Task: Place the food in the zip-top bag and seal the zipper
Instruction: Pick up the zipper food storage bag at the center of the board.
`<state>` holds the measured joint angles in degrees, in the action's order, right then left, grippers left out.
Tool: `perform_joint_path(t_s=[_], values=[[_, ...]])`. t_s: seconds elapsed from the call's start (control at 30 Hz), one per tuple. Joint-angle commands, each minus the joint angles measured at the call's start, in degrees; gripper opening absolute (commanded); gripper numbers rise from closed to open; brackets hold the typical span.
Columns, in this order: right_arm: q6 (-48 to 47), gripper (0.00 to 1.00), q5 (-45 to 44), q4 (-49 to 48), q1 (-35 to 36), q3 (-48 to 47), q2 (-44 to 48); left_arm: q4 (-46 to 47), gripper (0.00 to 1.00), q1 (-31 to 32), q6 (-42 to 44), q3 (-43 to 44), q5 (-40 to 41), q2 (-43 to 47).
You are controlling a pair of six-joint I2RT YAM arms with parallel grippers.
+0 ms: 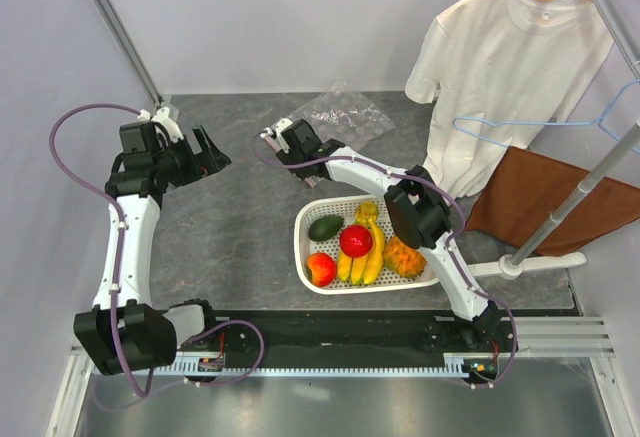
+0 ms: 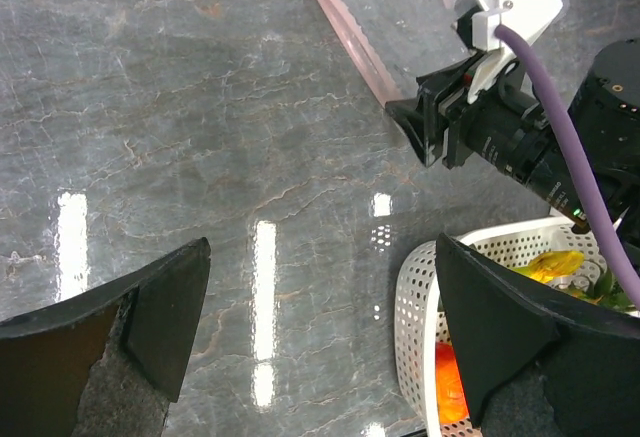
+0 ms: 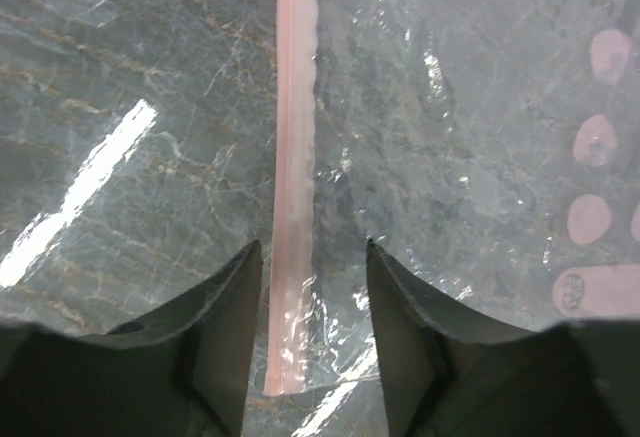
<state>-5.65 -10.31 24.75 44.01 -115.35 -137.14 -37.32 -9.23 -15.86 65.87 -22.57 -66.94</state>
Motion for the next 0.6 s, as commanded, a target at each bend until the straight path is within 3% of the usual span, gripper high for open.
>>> perform_joint_path(t_s=[0.0,0.1,0.23,0.57], values=[[-1.2,0.51,-4.0,-3.8,0.3,-2.0,-0.3,3.0,1.0,0.1,-0.8,-1.1,1.1,1.5],[-2.5,0.32,-3.6,-5.7,0.3,-0.6,0.2,3.5,1.0,0.0,-0.1,-1.2,1.1,0.9],[-5.1,0.0,-2.6,-5.7,0.3,-0.5,1.3,3.4,1.0,0.1,1.6,-0.7,0.2,0.5],[-20.5,0.0,5.1,-6.6,0.3,6.9,14.7,0.5,1.0,-2.2,14.4,2.3,-10.1,3.3]])
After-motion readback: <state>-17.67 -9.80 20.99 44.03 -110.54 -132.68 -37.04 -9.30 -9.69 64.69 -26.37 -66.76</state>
